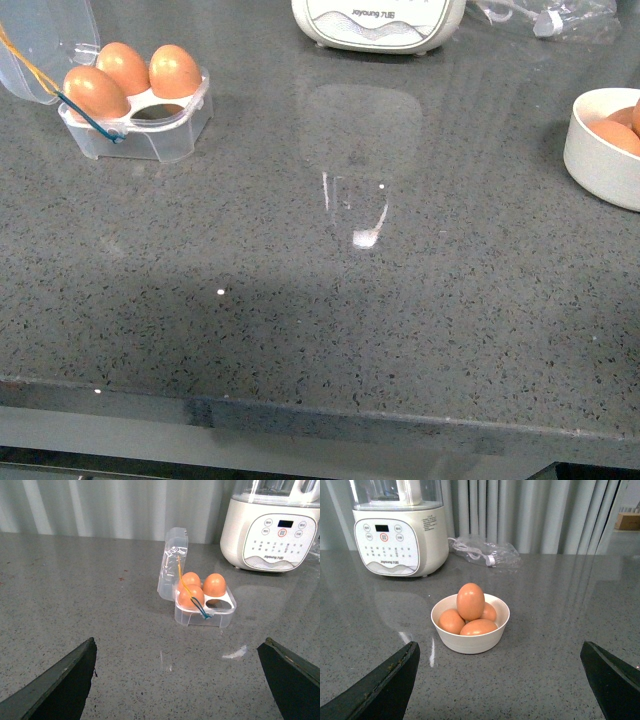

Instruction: Put egg into box

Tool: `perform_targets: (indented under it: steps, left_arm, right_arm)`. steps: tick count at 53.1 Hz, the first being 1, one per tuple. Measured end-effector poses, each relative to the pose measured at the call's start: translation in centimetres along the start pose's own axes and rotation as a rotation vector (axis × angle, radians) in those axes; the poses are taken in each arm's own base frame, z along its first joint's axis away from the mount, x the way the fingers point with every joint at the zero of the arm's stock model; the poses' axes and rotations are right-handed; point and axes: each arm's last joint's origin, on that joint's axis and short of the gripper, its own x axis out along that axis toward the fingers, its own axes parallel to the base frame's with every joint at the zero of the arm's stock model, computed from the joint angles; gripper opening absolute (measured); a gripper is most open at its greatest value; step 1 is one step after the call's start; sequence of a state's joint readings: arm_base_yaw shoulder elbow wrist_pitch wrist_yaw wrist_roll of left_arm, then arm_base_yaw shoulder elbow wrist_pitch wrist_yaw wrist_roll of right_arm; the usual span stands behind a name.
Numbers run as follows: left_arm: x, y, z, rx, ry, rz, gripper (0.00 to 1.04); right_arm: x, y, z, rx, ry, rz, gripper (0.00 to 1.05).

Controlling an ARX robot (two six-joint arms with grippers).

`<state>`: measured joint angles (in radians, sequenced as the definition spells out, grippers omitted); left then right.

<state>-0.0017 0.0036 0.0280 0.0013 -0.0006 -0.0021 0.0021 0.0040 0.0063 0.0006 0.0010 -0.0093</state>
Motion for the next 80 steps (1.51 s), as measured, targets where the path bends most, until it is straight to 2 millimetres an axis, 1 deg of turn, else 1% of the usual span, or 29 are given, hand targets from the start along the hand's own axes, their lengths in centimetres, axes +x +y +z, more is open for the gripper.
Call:
perform_targets:
  steps: [54,57,58,61,65,68,71,75,80]
  left_arm:
    - [0.0,0.0,0.0,0.0,0.0,0.0,0.98]
    - [0.0,0.0,0.0,0.0,0.0,0.0,0.98]
    - [0.0,0.0,0.0,0.0,0.0,0.0,0.98]
    - [0.0,0.0,0.0,0.0,0.0,0.0,0.98]
    - [0.0,0.0,0.0,0.0,0.0,0.0,0.98]
    - [0.0,0.0,0.0,0.0,0.0,0.0,0.98]
    - [0.0,0.0,0.0,0.0,0.0,0.0,0.98]
    - [0.0,0.0,0.0,0.0,0.0,0.0,0.98]
    - [0.0,0.0,0.0,0.0,0.0,0.0,0.98]
  right_arm:
    - [0.0,0.0,0.0,0.0,0.0,0.0,0.97]
    - [0.0,0.0,-0.1,-0.011,0.034,-0.04,0.97]
    - [0.1,0.1,0.1,-0.026,0.072,-0.089,0.97]
    - [0.7,0.2,1.0,-0.059,0.093,-0.148,0.97]
    - [2.0,0.4,3.3,-0.079,0.041,-0.13,0.97]
    - [2.8,0.4,4.5,-0.086,0.007,-0.129,0.97]
    - [4.1,0.4,6.0,-0.095,-0.028,-0.111,0.97]
    - [5.5,0.3,6.9,-0.095,-0.032,-0.101,0.97]
    - [9.4,-0.2,7.6,-0.093,0.03,-0.107,0.97]
